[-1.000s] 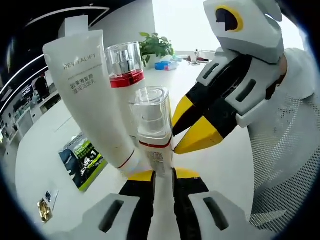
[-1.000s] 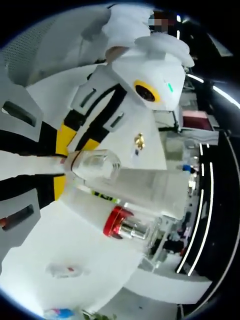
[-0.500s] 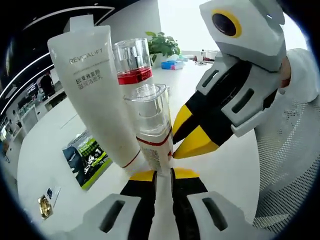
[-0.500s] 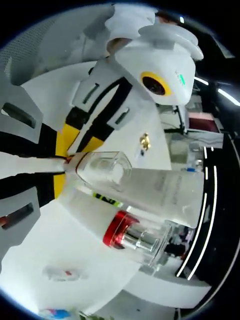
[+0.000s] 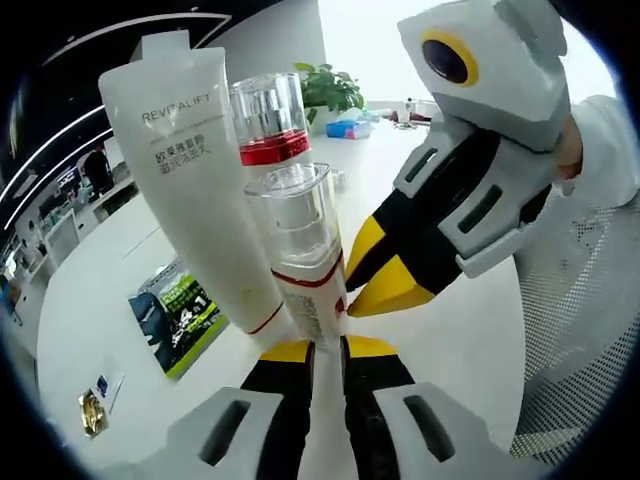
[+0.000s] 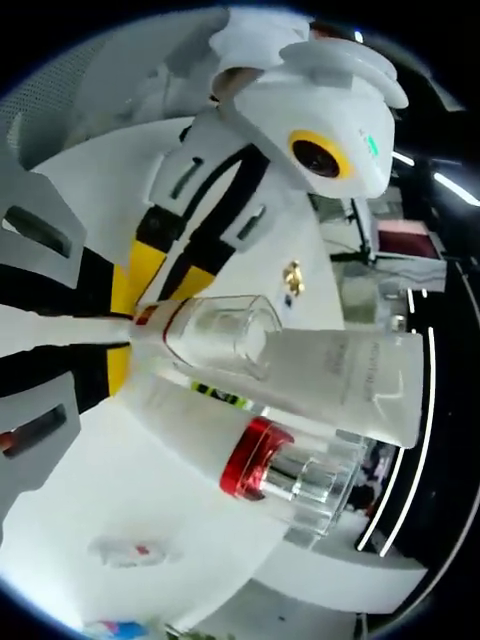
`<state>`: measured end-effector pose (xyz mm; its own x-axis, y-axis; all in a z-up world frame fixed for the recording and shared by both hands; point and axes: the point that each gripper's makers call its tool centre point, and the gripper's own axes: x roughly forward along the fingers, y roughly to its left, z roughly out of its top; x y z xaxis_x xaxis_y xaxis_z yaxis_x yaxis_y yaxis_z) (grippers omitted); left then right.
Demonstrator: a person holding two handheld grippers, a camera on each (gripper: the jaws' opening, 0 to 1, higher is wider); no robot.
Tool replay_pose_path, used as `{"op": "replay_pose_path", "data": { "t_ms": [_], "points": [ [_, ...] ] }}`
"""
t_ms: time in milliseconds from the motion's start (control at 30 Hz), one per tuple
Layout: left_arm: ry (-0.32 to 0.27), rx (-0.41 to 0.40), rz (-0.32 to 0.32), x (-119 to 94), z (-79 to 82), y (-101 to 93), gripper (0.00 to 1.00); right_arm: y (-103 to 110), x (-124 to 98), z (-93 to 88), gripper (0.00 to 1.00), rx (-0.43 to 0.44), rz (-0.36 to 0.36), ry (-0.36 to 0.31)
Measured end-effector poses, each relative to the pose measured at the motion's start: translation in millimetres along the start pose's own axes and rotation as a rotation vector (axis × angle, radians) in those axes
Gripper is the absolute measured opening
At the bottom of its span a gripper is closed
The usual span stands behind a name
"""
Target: Arrange the skincare products in the storage area until every visible bottle or jar stands upright without overlapping.
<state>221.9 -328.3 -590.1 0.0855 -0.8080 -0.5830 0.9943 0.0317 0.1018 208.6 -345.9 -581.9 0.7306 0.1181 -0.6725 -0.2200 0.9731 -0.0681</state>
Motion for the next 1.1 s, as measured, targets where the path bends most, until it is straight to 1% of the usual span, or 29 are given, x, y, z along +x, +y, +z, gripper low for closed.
{"op": "replay_pose_path", "data": {
  "t_ms": [367,667,733,833,967,1100],
  "points": [
    [-0.013,0.019,0.006,-0.3,4.2,-0.9,0.07,-2.0,1.0,1.5,0.00,-0.018,-0.014,-0.007],
    [-0.009,0.011,0.022,-0.2,2.8,2.7,0.07,0.3,1.4,1.7,0.00,-0.014,-0.005,-0.009],
    [0.000,0.004,0.027,-0.4,0.7,4.2,0.07,-0.1,1.3,1.8,0.00,-0.015,-0.006,-0.009],
    [-0.010,-0.003,0.017,-0.8,1.9,3.0,0.07,0.4,1.1,1.7,0.00,-0.017,-0.004,-0.009],
    [0.003,0.009,0.011,-1.0,-0.8,2.9,0.11,-0.7,-0.2,2.6,0.00,-0.020,-0.006,-0.009],
    [-0.003,-0.018,0.015,-4.4,0.2,6.6,0.13,-2.8,-2.0,3.5,0.01,-0.010,-0.011,-0.017]
  ]
}}
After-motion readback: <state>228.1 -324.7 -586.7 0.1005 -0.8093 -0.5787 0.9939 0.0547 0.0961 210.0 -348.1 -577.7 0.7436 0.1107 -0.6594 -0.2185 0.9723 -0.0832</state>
